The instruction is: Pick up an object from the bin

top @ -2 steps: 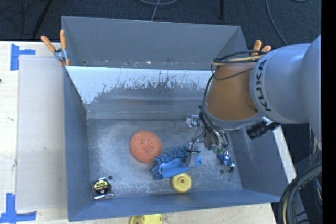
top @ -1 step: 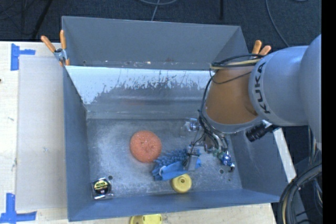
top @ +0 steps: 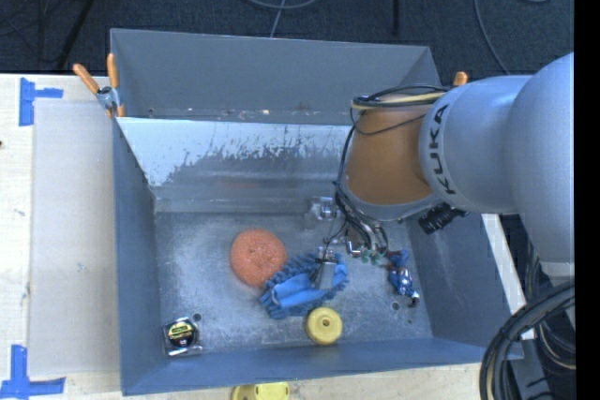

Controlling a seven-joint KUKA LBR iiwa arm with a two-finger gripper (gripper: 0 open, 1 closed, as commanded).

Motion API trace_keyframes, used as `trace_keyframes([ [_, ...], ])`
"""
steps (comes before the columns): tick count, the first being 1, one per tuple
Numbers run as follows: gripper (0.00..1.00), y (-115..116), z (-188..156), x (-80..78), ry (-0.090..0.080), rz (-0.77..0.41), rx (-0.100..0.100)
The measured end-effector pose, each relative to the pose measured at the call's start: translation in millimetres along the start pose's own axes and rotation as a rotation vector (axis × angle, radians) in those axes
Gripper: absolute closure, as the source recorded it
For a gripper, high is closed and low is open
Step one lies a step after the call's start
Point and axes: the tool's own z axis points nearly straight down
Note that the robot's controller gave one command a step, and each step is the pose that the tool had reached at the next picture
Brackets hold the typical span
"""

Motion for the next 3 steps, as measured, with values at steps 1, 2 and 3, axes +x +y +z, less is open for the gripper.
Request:
trace_keyframes([
  [1,1.0,2,10,106.0,0.0,0.12,-0.001],
  [2,1.0,2,10,106.0,0.0,0.12,-0.001],
  [3,1.0,3,-18,93.4,0.003,0.129,0.0],
])
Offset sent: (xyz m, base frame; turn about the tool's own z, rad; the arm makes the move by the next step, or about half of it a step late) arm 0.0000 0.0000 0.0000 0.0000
